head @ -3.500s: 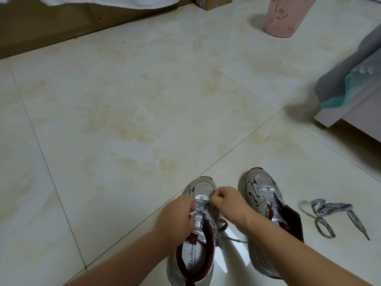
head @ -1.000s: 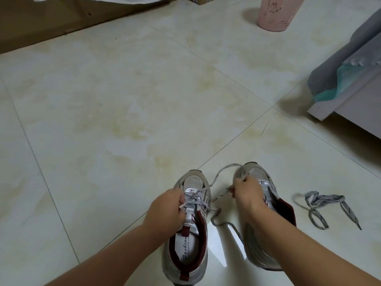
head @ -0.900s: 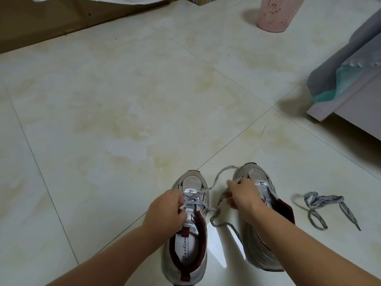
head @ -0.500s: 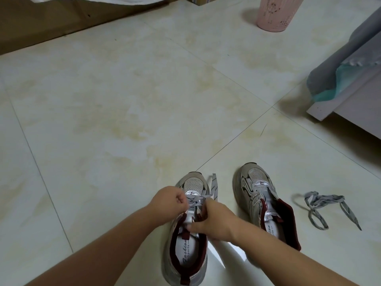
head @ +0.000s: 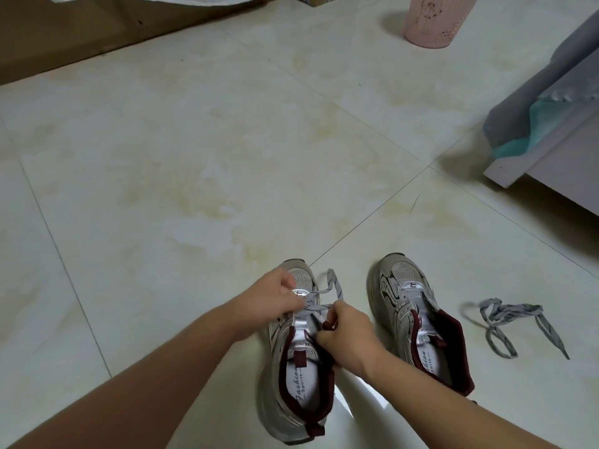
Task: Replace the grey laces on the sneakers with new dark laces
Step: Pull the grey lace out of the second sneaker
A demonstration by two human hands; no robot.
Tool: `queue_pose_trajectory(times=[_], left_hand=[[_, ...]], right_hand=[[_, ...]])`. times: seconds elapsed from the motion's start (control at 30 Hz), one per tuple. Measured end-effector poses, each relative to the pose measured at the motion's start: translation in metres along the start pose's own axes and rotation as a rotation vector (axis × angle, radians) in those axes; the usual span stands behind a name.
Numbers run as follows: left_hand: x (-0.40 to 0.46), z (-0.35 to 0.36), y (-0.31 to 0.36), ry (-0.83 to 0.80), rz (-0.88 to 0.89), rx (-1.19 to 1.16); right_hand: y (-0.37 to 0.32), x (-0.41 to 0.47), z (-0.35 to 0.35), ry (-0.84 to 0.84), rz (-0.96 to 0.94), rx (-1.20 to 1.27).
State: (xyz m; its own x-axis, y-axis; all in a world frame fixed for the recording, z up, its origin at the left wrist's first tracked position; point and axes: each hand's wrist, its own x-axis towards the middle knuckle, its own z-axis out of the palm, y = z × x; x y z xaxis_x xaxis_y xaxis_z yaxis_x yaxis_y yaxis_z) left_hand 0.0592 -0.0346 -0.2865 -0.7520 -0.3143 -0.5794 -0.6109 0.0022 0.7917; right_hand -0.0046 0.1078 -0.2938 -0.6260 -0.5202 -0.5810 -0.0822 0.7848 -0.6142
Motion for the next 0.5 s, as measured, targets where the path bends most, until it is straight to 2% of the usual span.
queue_pose_trajectory(times=[0.07,0.1,0.2,0.23,0.27,0.37,0.5], left_hand=[[0.0,-0.01,-0.001,-0.069,-0.003,-0.04],[0.0,-0.013,-0.001,-0.034,0.025,0.07],[-0.004,-0.012,0.001,0.297,0.174,0.823],[-0.006,-0.009,0.0,0.378,0.21,0.942],[-0.006,-0.004,-0.002,0.432,0.226,0.941],[-0.003,-0.002,-0.009,0.441,0.156,0.641],[-0.002,0.007,-0.008,0.349,-0.131,-0.127]], right_hand=[[0.002,0.001,-0.001,0.015,0.002,0.058],[0.002,0.002,-0.001,0.015,-0.005,0.069],[0.002,0.003,0.002,0.002,-0.021,0.079],[0.002,0.004,0.002,0.0,-0.024,0.078],[0.002,0.004,0.003,0.003,-0.024,0.073],[0.004,0.005,0.003,0.017,-0.014,0.085],[0.004,0.007,0.003,0.023,-0.023,0.085]])
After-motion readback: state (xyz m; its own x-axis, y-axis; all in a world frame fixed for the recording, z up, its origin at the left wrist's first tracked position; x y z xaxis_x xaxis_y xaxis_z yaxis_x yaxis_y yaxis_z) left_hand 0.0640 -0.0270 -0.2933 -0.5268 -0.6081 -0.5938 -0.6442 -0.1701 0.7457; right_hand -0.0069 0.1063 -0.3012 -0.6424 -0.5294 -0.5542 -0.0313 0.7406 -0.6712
